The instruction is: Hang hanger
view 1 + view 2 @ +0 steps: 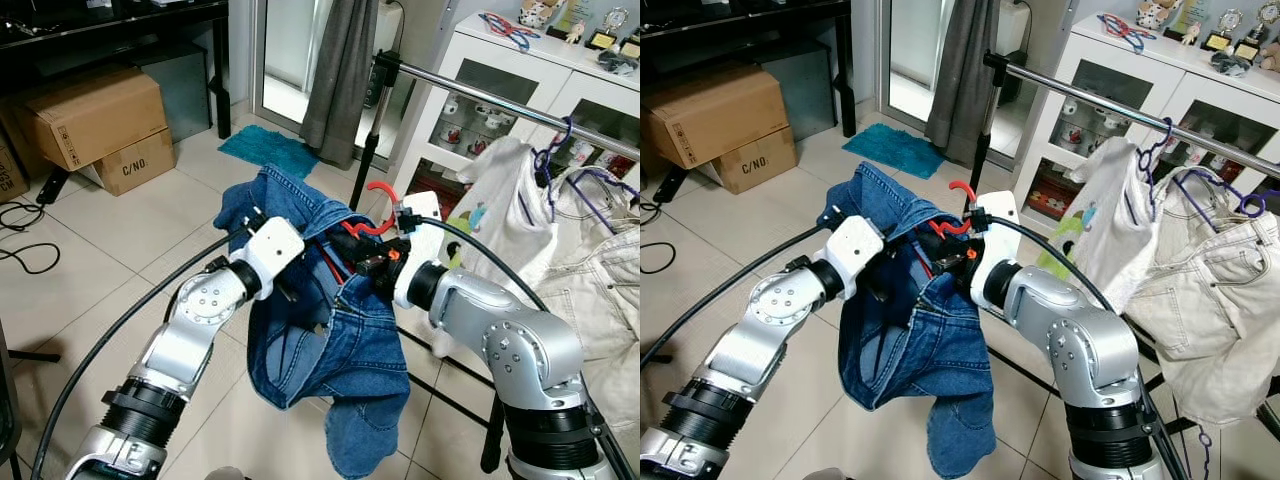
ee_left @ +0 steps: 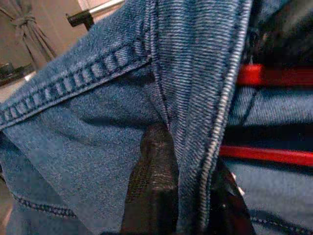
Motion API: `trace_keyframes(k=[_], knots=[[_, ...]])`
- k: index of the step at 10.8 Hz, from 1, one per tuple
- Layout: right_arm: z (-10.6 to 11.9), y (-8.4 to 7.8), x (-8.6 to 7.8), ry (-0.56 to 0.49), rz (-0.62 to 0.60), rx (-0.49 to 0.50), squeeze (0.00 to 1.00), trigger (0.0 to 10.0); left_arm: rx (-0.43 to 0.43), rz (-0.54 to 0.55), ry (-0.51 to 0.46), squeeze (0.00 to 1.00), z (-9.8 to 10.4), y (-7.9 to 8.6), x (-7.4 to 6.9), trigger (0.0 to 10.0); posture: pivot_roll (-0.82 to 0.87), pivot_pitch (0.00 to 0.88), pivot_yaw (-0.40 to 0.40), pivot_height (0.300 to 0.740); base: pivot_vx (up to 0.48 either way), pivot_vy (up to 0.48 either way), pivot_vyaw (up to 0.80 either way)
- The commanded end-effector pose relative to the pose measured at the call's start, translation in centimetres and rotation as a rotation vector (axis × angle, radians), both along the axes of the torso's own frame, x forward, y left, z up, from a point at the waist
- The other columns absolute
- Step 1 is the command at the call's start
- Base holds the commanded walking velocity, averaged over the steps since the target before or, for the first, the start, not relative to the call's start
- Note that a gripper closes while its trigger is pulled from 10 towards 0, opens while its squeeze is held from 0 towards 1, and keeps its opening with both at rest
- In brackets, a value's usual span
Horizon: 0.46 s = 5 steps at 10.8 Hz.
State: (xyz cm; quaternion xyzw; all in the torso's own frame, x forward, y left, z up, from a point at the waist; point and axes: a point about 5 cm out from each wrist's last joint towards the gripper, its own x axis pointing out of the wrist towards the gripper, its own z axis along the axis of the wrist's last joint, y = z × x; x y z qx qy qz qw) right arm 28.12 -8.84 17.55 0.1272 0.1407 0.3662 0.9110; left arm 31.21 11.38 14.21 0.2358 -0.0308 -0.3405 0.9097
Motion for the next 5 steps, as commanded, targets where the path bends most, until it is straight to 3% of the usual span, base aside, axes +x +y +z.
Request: trace_keyframes(k=[1,3,5], knots=[[0.9,-0.2,0.2,-0.046,0.0,0.002,0.0,0.0,-0.02,-0.022,-0.013,0.0,0.6,-0.3,-0.2,0.0,0.08,0.0,-0.124,0.74,0.0,0.0,0.0],[0.5,-0.5,0.4,-0.036,-0.016,-0.028,0.0,0.0,-0.02,-0.074,-0.004,0.0,1.0,-0.1,-0.7,0.0,0.08,0.0,-0.124,0.74,0.0,0.0,0.0],[-0.8,-1.6,0.5,-0.008,-0.036,-0.139,0.0,0.0,-0.034,-0.176,0.051,0.0,2.5,0.8,-1.9,0.0,0.09,0.0,-0.131,0.74,0.0,0.0,0.0]])
